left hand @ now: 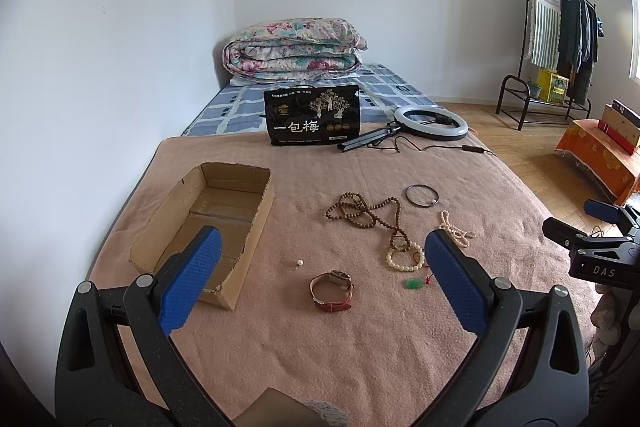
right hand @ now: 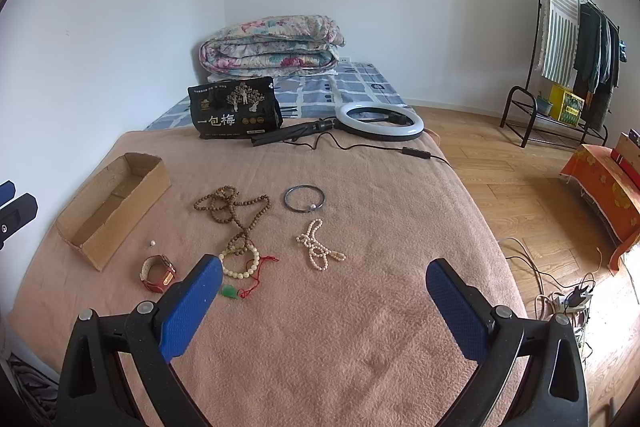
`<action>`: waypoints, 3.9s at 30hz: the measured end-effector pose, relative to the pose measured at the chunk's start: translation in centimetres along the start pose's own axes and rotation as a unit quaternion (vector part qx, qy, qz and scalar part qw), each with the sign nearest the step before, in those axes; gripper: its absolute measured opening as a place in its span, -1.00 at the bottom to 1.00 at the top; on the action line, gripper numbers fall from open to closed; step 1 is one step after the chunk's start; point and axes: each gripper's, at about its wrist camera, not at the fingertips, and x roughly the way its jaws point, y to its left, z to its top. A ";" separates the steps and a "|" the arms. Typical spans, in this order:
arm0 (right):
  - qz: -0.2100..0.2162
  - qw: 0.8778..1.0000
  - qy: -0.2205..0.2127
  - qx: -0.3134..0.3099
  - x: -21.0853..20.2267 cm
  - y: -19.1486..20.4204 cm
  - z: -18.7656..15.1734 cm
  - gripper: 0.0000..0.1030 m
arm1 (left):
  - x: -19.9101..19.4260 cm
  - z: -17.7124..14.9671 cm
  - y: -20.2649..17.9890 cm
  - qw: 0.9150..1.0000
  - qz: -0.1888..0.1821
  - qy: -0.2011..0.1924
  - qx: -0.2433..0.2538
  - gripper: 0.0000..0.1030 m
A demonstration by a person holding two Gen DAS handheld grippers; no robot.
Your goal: Organize jewelry
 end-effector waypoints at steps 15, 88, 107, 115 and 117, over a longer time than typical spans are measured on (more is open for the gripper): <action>0.002 1.000 0.003 0.000 0.1 0.0 -0.2 0.99 | 0.0 -0.1 0.0 1.000 0.000 0.000 0.000 1.00; 0.068 0.985 0.153 -0.052 15.5 -1.1 1.4 0.87 | 17.6 -7.0 -0.4 0.962 -0.032 0.272 -0.027 0.48; 0.065 0.968 0.213 -0.112 23.3 0.4 0.8 0.87 | 23.0 -9.2 -0.6 0.952 0.012 0.305 -0.004 0.52; 0.075 0.964 0.226 -0.120 24.8 0.6 0.4 0.87 | 24.3 -9.8 1.1 0.948 0.003 0.317 -0.036 0.88; 0.075 0.963 0.231 -0.121 25.2 0.6 0.3 0.86 | 24.6 -10.0 1.5 0.947 0.000 0.318 -0.040 0.91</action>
